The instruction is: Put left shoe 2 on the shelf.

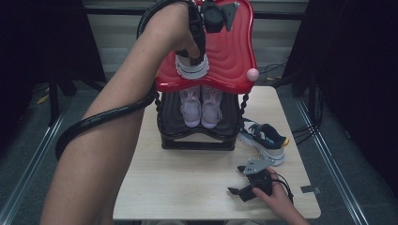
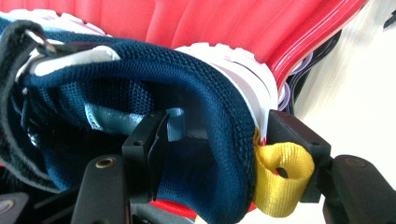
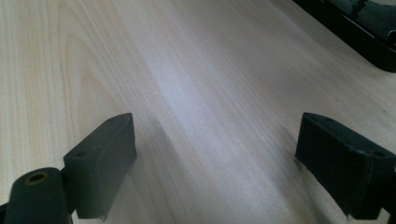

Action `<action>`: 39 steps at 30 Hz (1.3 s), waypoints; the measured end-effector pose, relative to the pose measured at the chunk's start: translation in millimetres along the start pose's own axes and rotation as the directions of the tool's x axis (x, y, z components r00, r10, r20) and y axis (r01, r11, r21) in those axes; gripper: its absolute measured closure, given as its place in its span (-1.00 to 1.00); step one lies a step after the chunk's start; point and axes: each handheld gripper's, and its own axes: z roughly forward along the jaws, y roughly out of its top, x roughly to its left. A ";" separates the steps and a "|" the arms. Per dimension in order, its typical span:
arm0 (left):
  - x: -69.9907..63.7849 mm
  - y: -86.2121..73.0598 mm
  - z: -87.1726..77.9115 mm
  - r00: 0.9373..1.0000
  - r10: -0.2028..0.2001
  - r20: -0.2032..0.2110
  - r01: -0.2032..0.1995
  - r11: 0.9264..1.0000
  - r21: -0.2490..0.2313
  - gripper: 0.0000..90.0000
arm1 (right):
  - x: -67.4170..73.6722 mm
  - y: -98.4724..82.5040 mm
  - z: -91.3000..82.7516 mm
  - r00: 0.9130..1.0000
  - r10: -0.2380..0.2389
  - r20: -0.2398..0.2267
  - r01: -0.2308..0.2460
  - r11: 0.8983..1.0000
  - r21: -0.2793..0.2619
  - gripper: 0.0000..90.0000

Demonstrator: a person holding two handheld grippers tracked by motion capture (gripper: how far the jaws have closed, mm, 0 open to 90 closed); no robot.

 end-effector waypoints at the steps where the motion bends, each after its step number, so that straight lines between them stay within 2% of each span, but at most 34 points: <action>1: 0.6 -0.7 -0.3 1.000 -0.015 0.009 0.015 1.000 -0.007 -0.15 | 0.0 0.0 0.0 1.000 -0.001 0.000 0.001 1.000 0.000 -0.75; 8: 3.7 -5.2 -3.0 0.995 -0.078 0.056 0.079 0.997 -0.025 -0.29 | 0.0 0.0 0.0 1.000 0.000 0.000 0.000 1.000 0.000 -0.75; 13: 4.7 -8.0 -7.1 0.992 -0.102 0.074 0.105 0.993 -0.046 -0.36 | 0.0 0.0 0.0 1.000 -0.001 0.000 0.001 1.000 0.000 -0.75; 18: 4.6 -12.2 -8.7 0.985 -0.136 0.105 0.141 0.989 -0.038 -0.39 | 0.0 0.0 0.0 1.000 0.000 0.000 0.000 1.000 0.000 -0.75; 23: 5.1 -16.4 -11.0 0.979 -0.155 0.134 0.164 0.985 -0.059 -0.40 | 0.0 0.0 0.0 1.000 0.000 0.000 0.000 1.000 0.000 -0.75; 30: 5.3 -22.5 -16.1 0.974 -0.175 0.147 0.186 0.980 -0.068 -0.40 | 0.0 0.0 0.0 1.000 0.000 0.000 0.000 1.000 0.000 -0.75; 39: 7.0 -31.1 -25.9 0.975 -0.182 0.130 0.193 0.978 -0.076 -0.42 | 0.0 0.0 0.0 1.000 -0.001 0.000 0.001 1.000 0.000 -0.75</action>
